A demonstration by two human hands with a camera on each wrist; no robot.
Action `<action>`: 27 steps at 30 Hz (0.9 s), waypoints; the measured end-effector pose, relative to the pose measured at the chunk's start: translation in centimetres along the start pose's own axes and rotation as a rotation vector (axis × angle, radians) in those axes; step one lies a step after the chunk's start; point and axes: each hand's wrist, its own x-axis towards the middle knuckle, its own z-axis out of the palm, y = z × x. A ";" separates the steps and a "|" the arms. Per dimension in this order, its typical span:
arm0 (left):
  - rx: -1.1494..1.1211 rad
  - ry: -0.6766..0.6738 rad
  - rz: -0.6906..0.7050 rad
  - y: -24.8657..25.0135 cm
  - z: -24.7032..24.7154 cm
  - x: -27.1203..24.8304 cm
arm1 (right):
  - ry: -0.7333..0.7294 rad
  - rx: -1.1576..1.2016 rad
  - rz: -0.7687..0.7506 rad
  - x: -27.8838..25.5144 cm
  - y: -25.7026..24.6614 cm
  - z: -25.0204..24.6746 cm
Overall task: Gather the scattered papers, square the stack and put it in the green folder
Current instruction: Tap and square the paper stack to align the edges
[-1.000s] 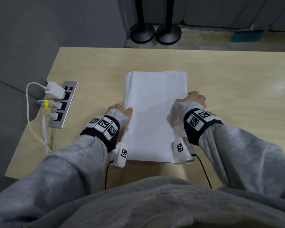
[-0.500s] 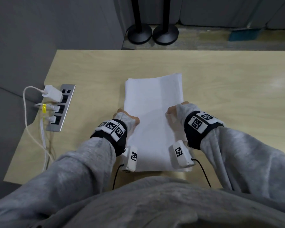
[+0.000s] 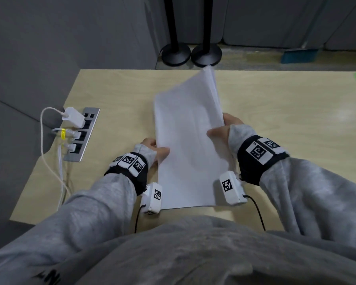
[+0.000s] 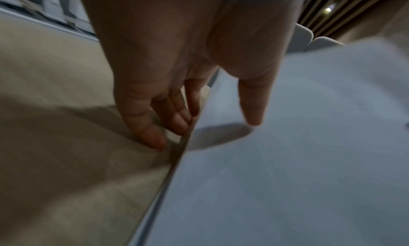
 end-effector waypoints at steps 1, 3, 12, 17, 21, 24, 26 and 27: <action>-0.071 0.001 0.033 -0.4 -0.5 -0.2 | -0.006 0.150 -0.062 0.2 0.0 -0.2; -0.289 -0.022 0.123 -0.8 -1.4 -0.3 | -0.022 0.285 -0.180 0.0 -0.3 -0.8; -0.275 0.219 0.542 4.5 -7.4 -3.9 | 0.270 0.290 -0.329 -0.2 -1.7 -2.6; 0.326 0.456 0.789 8.0 -11.1 -7.5 | 0.680 0.040 -0.455 -1.3 -2.4 -4.3; 0.714 0.464 0.821 9.5 -11.0 -8.0 | 0.405 0.086 -0.653 -3.6 -3.4 -3.8; 0.760 0.460 0.780 9.3 -10.3 -7.9 | 0.316 0.169 -0.629 -3.6 -3.4 -3.2; 0.739 0.512 0.733 8.6 -10.4 -7.8 | 0.309 0.214 -0.600 -3.2 -2.9 -3.2; 0.701 0.586 0.703 7.9 -10.6 -7.6 | 0.312 0.220 -0.593 -2.9 -2.5 -3.3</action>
